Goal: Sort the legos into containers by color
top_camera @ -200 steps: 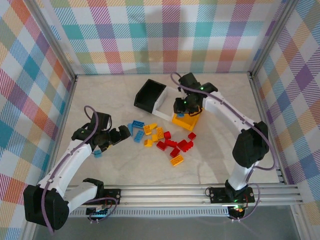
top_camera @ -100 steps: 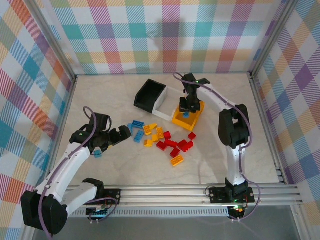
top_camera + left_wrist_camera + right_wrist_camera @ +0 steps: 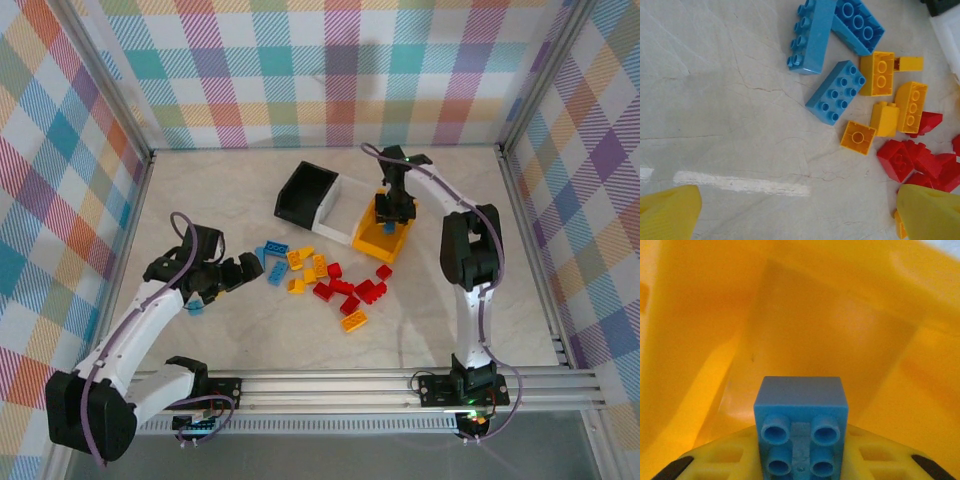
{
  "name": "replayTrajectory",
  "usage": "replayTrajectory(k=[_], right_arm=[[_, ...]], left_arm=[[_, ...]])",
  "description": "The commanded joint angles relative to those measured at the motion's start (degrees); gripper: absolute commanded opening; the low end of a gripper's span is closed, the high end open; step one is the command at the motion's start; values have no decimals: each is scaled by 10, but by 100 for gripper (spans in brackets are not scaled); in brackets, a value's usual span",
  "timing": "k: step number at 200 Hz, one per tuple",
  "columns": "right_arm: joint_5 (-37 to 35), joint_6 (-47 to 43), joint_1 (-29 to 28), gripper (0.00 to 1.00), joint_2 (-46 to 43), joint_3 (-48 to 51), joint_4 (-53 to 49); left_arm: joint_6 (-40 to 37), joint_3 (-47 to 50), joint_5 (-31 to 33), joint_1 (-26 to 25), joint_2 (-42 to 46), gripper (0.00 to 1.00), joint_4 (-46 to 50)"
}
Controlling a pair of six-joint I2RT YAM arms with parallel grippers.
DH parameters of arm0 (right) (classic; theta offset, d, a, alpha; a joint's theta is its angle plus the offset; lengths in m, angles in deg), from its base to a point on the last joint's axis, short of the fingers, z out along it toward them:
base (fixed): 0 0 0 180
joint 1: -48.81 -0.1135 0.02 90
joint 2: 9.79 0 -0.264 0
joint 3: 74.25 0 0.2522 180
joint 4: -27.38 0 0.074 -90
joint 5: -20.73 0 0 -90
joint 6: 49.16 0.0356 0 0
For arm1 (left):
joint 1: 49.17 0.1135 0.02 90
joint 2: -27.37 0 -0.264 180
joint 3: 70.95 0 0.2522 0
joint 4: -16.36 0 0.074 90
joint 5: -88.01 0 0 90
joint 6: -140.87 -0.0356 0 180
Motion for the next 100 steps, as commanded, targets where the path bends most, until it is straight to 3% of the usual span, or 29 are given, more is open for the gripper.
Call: replayTrajectory(k=[1,49,100], right_arm=[[-5,-30,11,41,2,-5,-23],[20,-21,10,54,-37,1,-15],[58,11,-18,61,-125,42,15]], left_arm=[[-2,-26,34,-4,-16,100,34],[50,-52,139,13,-28,100,120],[57,-51,174,85,-34,100,186]])
